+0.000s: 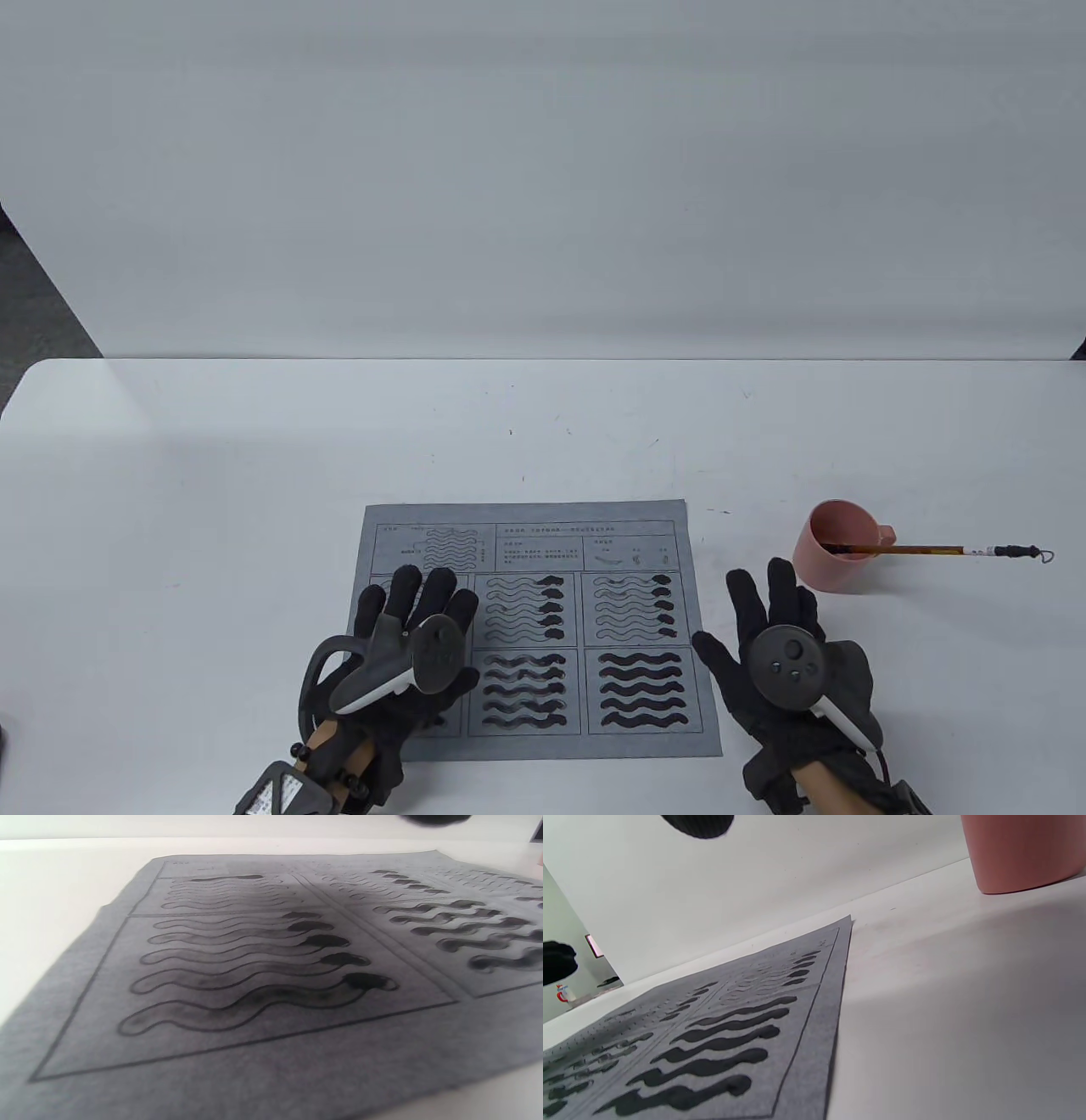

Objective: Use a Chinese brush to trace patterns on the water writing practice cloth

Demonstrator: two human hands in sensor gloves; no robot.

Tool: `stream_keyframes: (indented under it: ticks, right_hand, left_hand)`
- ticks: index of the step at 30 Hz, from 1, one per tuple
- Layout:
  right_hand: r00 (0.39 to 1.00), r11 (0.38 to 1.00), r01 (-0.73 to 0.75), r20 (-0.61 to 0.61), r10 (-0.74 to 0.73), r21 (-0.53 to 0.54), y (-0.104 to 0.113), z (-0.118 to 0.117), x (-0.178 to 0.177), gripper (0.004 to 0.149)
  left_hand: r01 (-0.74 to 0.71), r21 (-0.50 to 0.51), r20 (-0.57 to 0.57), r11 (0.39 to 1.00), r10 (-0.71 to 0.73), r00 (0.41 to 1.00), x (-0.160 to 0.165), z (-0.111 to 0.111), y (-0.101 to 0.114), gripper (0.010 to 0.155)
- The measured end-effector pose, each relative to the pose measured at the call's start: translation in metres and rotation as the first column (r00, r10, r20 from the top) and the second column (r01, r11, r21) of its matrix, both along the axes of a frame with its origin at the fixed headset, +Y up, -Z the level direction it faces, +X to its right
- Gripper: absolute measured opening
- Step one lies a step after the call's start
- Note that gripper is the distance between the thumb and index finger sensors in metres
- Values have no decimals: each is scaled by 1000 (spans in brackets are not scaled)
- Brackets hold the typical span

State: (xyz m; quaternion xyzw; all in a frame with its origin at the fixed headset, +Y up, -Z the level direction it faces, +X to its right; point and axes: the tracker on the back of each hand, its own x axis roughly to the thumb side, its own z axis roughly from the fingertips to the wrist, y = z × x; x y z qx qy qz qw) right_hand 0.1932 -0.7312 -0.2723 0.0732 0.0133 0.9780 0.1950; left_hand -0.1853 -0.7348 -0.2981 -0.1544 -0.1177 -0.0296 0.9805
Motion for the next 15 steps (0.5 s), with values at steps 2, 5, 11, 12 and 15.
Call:
stream_keyframes:
  ticks: [2,5,11,12,15]
  right_hand:
    - [1000,1000,-23,0,23,5,-1,1,-2,75]
    - [1000,1000,-16,3,16,-13,-1,1,-1,75]
    - [1000,992,18,1,-18,-124,-10,-3,1,75]
    - [1000,991,19,1,-19,-136,-11,-3,1,75]
    - [999,990,32,3,-32,-137,-12,-4,1,74]
  left_hand:
    - [14,12,-9,1000,-14,1000,-1,0,1,83]
    - [17,13,-21,1000,-17,1000,-2,-1,0,83]
    - [18,-34,-23,999,-19,1000,-4,-2,-7,82]
    - [21,-42,-21,999,-22,1000,-4,-3,-8,81]
    - [24,-66,-9,998,-25,1000,-3,-3,-12,81]
